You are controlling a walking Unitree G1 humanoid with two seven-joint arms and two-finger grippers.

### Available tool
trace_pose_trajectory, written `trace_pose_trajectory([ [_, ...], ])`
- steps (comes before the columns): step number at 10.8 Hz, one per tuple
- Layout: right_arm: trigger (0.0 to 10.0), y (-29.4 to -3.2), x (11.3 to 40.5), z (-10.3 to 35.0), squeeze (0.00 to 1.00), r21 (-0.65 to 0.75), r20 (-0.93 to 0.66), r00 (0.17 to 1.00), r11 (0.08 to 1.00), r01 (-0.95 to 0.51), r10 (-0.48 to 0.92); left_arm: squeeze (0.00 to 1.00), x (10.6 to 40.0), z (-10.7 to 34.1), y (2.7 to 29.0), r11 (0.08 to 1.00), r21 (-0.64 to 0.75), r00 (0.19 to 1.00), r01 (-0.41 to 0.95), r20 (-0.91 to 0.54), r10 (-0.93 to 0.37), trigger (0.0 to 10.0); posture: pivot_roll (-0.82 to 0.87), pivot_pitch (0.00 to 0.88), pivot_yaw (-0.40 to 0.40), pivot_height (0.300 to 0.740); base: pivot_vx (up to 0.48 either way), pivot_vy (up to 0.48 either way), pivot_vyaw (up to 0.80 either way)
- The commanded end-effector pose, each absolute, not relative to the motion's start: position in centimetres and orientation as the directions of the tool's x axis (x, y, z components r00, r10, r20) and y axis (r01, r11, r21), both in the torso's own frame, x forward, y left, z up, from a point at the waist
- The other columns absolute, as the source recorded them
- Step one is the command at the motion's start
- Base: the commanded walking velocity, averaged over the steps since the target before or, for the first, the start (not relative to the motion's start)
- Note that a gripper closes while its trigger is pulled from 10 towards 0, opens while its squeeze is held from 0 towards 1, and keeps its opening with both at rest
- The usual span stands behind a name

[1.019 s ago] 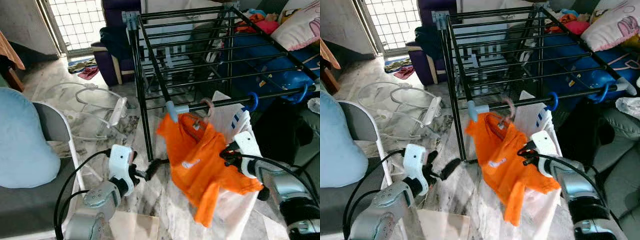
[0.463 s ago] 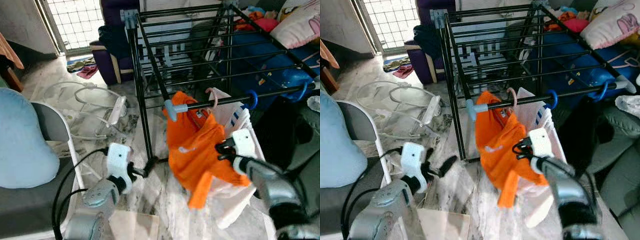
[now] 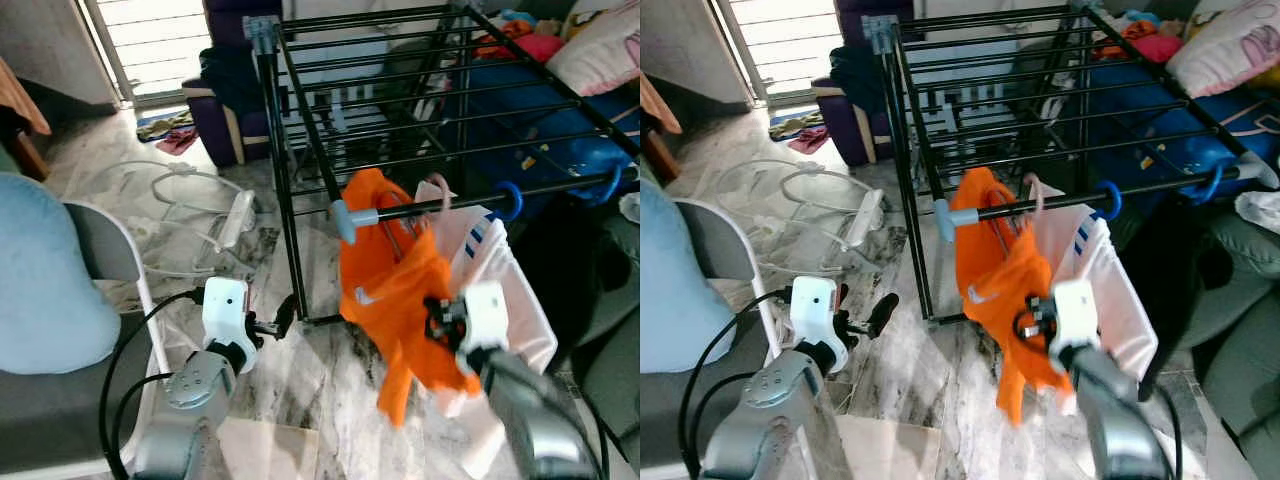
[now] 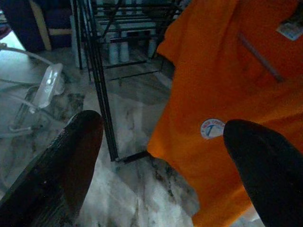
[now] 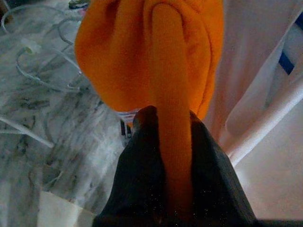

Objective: Hang hanger

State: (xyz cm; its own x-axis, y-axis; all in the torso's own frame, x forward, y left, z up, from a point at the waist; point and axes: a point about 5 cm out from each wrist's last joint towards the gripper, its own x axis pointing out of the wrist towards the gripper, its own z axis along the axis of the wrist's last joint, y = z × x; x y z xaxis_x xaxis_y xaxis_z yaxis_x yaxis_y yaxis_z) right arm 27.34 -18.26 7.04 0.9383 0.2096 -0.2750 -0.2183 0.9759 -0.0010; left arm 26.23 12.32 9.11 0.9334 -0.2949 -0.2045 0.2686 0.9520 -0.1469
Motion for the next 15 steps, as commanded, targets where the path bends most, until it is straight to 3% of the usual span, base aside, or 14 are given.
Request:
trace_pose_trajectory([
  [1,10.0,-18.0,27.9,9.0,0.00,-0.025,-0.191,0.959,0.976,-0.218,0.209,0.00,26.6,9.2,12.4,0.958,-0.125,0.937,0.258,-0.207,-0.280,10.0,-0.05,0.000,0.041,0.740,0.000,0.000,0.00],
  [4,10.0,-17.7,27.9,8.9,0.00,-0.019,-0.200,0.954,0.973,-0.232,0.224,0.00,26.7,9.4,12.0,0.959,-0.106,0.939,0.263,-0.202,-0.280,10.0,-0.05,0.000,0.039,0.740,-0.084,0.000,0.00],
  [15,10.0,-16.6,28.6,9.3,0.00,0.006,-0.186,0.950,0.967,-0.253,0.250,0.00,26.8,9.1,12.1,0.965,-0.088,0.941,0.245,-0.218,-0.259,10.0,-0.04,0.000,0.035,0.740,-0.342,0.000,0.00],
])
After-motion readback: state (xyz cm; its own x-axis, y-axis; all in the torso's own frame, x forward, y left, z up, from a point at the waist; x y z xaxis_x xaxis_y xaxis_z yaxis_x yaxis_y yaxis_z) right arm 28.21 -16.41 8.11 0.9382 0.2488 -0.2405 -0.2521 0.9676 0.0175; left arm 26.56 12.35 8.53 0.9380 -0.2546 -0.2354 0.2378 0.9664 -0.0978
